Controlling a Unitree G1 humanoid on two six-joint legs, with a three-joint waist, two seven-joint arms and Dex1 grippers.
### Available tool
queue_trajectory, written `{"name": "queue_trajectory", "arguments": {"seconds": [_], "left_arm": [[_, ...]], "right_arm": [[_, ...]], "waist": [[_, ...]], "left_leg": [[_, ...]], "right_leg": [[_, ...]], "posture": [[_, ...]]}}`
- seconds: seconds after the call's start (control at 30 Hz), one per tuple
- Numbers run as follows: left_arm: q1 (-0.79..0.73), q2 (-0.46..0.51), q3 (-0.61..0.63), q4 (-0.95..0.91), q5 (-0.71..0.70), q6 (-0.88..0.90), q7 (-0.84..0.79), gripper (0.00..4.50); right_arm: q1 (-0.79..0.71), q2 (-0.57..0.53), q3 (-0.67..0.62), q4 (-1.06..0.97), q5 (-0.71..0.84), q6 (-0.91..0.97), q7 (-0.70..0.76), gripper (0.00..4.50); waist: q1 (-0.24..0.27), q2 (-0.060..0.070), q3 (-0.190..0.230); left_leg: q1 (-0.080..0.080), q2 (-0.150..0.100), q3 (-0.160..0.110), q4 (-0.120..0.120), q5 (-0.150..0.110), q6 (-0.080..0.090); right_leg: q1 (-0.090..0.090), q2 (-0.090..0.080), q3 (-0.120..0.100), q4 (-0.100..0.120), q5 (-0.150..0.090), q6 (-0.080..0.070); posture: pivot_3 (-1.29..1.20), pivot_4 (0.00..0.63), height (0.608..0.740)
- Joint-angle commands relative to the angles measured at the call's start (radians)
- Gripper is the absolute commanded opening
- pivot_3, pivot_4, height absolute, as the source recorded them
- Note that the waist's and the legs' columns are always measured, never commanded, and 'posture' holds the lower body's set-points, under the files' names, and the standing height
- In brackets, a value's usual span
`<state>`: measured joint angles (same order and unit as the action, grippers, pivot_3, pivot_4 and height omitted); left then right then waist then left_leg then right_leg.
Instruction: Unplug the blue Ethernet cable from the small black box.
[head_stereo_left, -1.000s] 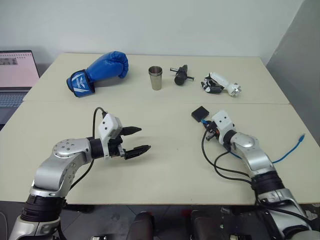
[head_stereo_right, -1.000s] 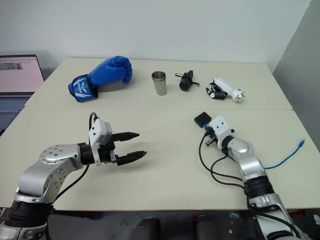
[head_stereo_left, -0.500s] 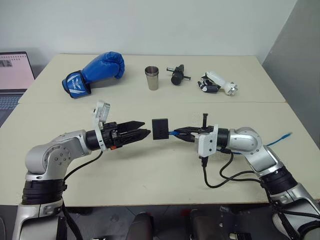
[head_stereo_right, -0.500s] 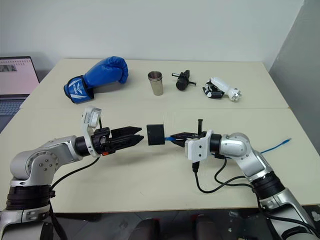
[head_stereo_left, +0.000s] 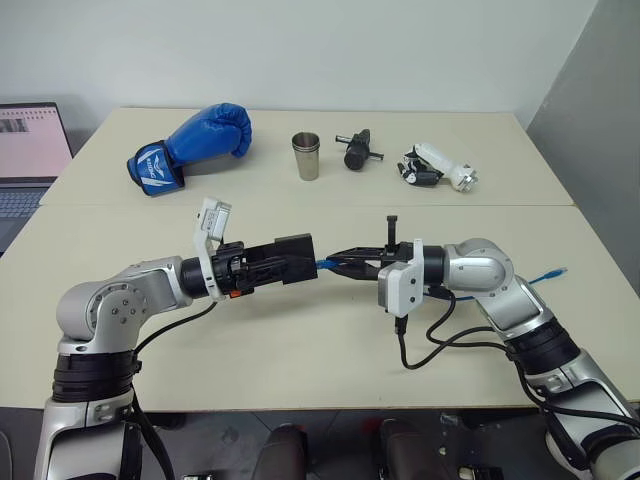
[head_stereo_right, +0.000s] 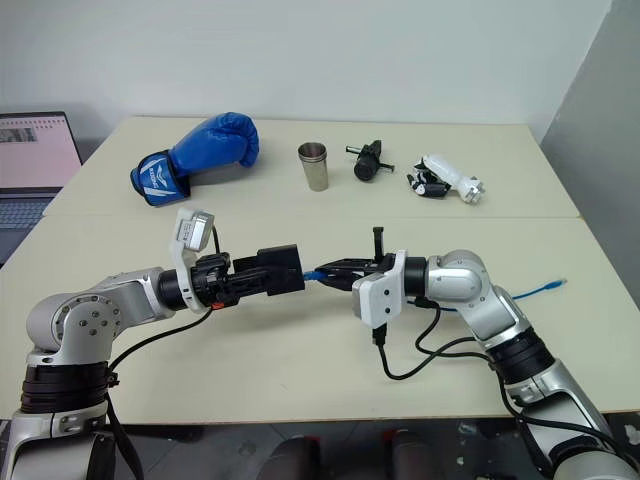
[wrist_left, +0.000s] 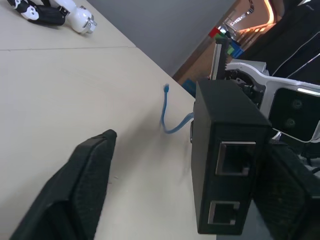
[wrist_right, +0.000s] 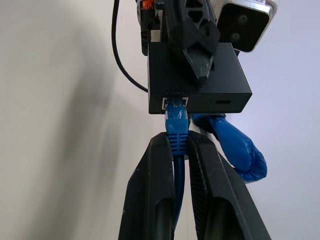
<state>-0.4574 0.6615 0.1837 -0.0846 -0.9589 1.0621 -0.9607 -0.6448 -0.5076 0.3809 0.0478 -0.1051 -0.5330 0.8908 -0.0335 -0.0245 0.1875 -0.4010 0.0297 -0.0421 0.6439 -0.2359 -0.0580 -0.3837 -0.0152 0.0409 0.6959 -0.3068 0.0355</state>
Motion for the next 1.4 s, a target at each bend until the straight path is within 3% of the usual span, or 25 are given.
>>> {"name": "queue_trajectory", "arguments": {"seconds": [0.03,0.4,0.67,0.73,0.9,1.0,1.13,1.27,1.4], "left_arm": [[-0.012,0.009,0.021,-0.034,-0.033,0.015,0.001,3.11],[-0.008,0.018,0.008,-0.04,-0.037,0.031,0.001,0.93],[-0.019,0.016,0.002,-0.016,-0.026,0.023,-0.003,0.81],[-0.03,0.017,-0.007,-0.005,-0.018,0.019,-0.012,0.8],[-0.062,0.033,-0.043,0.016,0.018,-0.009,-0.061,0.8],[-0.074,0.055,-0.082,0.021,0.058,-0.041,-0.111,0.8],[-0.079,0.109,-0.174,0.018,0.164,-0.154,-0.227,0.8],[-0.098,0.123,-0.207,0.031,0.224,-0.241,-0.297,0.8],[-0.132,0.131,-0.211,0.057,0.255,-0.281,-0.347,0.8]], "right_arm": [[-0.03,0.008,-0.004,0.0,-0.014,-0.043,-0.007,0.12],[-0.057,0.018,-0.015,0.059,-0.064,-0.104,-0.043,0.12],[-0.054,0.013,-0.01,0.055,-0.069,-0.135,-0.045,0.12],[-0.051,0.003,-0.009,0.046,-0.075,-0.129,-0.039,0.82],[-0.023,-0.035,-0.011,-0.036,-0.032,-0.078,0.004,1.91],[0.011,-0.068,-0.017,-0.134,0.072,0.036,0.065,2.24],[0.067,-0.08,-0.073,-0.314,0.312,0.424,0.079,2.24],[0.099,-0.089,-0.109,-0.417,0.557,0.865,0.046,2.24],[0.096,-0.023,-0.138,-0.398,0.654,1.07,-0.029,2.24]], "waist": [[0.0,0.0,0.0],[0.0,0.0,0.0],[0.0,0.0,0.0],[0.0,0.0,0.0],[0.001,0.0,0.0],[0.002,0.0,0.0],[0.001,0.0,0.0],[0.002,0.0,0.0],[0.003,0.0,0.0]], "left_leg": [[0.0,0.0,0.0,0.0,0.0,0.0],[0.0,0.0,0.0,0.0,0.0,0.0],[0.0,0.0,0.0,0.0,0.0,0.0],[0.0,0.0,0.0,0.0,0.0,0.0],[0.0,0.0,0.0,0.0,0.0,0.0],[0.0,-0.001,-0.001,0.0,0.0,0.0],[0.0,0.0,-0.001,0.0,0.0,0.0],[0.0,0.0,-0.002,0.0,0.0,0.0],[0.0,0.0,-0.003,0.0,0.0,0.0]], "right_leg": [[0.0,0.0,0.0,0.0,0.0,0.0],[0.0,0.0,0.0,0.0,0.0,0.0],[0.0,0.0,0.0,0.0,0.0,0.0],[0.0,0.0,0.0,0.0,0.0,0.0],[0.0,0.0,0.0,0.0,0.0,0.0],[0.0,0.0,0.0,0.0,0.0,0.0],[0.0,-0.001,0.0,0.0,-0.001,-0.002],[0.0,-0.001,-0.001,0.001,-0.001,-0.002],[0.0,0.0,-0.001,0.001,-0.001,-0.002]], "posture": [[0.0,0.15,0.74],[0.0,0.15,0.74],[0.0,0.15,0.74],[0.0,0.15,0.74],[0.0,0.15,0.74],[0.0,0.15,0.74],[0.0,0.15,0.74],[0.0,0.15,0.74],[0.0,0.15,0.74]]}}
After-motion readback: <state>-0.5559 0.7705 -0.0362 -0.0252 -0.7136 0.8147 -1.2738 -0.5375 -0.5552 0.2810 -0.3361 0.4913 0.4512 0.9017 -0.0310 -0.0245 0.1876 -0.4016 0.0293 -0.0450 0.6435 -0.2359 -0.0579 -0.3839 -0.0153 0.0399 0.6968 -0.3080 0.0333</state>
